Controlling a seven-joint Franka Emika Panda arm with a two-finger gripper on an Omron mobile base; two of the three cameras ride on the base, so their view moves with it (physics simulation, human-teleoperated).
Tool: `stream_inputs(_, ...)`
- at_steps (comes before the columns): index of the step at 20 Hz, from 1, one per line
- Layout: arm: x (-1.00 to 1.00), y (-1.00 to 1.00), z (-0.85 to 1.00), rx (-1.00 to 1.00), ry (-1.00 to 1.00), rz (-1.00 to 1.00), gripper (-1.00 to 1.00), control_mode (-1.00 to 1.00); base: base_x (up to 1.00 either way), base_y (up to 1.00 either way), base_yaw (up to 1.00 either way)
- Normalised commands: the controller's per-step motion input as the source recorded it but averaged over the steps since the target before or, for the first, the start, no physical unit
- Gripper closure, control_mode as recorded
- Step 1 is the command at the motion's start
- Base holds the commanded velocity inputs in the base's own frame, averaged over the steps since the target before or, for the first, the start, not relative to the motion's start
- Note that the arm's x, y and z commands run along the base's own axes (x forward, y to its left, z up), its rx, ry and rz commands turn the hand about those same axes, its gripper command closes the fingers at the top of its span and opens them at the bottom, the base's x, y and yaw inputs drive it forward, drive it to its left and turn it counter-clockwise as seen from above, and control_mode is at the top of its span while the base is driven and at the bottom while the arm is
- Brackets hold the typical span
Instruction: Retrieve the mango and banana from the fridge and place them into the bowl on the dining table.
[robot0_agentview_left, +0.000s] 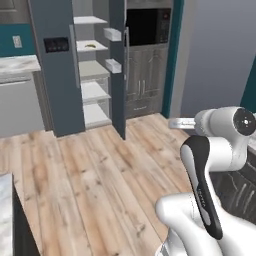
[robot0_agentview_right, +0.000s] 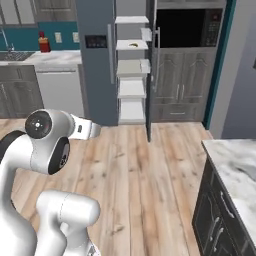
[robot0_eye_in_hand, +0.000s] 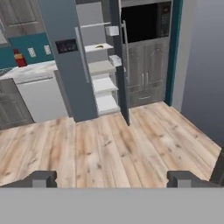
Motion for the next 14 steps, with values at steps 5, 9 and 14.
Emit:
stream_inputs(5,0.0,0.0,0.0,0.0,0.0,0.0,-1.0,1.0,1.0,0.12,-0.04)
stream_inputs(9,0.0,0.0,0.0,0.0,0.0,0.0,-1.0,1.0,1.0,0.08,0.0)
stream_inputs(14,0.0,0.0,0.0,0.0,0.0,0.0,-1.0,1.0,1.0,0.02,0.0)
